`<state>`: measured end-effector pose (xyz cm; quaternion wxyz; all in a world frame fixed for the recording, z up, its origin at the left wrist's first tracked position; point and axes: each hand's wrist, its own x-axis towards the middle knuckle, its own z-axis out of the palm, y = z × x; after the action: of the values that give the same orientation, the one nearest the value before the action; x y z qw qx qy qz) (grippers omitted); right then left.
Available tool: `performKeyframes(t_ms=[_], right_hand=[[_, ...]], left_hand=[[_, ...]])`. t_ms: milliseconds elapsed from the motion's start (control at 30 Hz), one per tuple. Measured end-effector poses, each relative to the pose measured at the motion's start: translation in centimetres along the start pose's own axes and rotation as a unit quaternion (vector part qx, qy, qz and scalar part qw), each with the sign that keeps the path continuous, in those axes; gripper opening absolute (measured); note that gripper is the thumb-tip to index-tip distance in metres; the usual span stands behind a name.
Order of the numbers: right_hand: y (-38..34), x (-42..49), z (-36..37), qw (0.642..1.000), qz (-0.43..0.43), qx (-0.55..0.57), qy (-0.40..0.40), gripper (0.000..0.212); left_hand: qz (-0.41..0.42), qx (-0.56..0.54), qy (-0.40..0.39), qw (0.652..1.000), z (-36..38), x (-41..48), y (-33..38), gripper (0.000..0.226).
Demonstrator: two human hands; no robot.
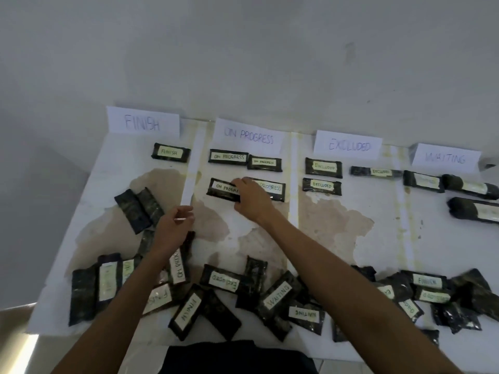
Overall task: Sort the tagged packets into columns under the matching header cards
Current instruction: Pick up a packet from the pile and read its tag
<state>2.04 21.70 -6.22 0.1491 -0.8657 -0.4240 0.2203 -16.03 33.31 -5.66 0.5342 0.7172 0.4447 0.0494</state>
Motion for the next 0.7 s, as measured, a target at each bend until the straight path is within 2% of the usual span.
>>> performKeyframes(t_ms=[200,333,433,500,600,700], right_hand=[[-0.5,5.0,1.8,0.999,-0.005,-0.041,0.005,0.051],[-0.2,6.5,3.0,0.998,0.001,-0.059,0.020,0.048],[-0.1,6.6,3.7,0.998,0.002,-0.057,0.038,0.048],[-0.2,6.2,3.9,0.997,-0.001,-0.052,0.051,0.050],[-0.8,4.9,3.7,0.997,-0.001,-0.035,0.069,0.059],[-1.8,2.2,3.9,0.996,0.003,0.000,0.093,0.055]], left_hand=[[0.062,0.129,-0.044,0.989,-5.5,1.5,-3.3,0.024],[0.109,0.200,-0.064,0.972,-6.5,1.6,-4.8,0.023],[0.094,0.246,-0.038,0.964,-6.0,1.3,-5.6,0.021],[0.067,0.261,-0.048,0.962,-5.4,0.6,-6.0,0.024],[0.017,0.260,-0.103,0.960,-4.0,-1.2,-6.2,0.053],[0.001,0.347,-0.118,0.930,-2.4,-2.9,-6.4,0.087]])
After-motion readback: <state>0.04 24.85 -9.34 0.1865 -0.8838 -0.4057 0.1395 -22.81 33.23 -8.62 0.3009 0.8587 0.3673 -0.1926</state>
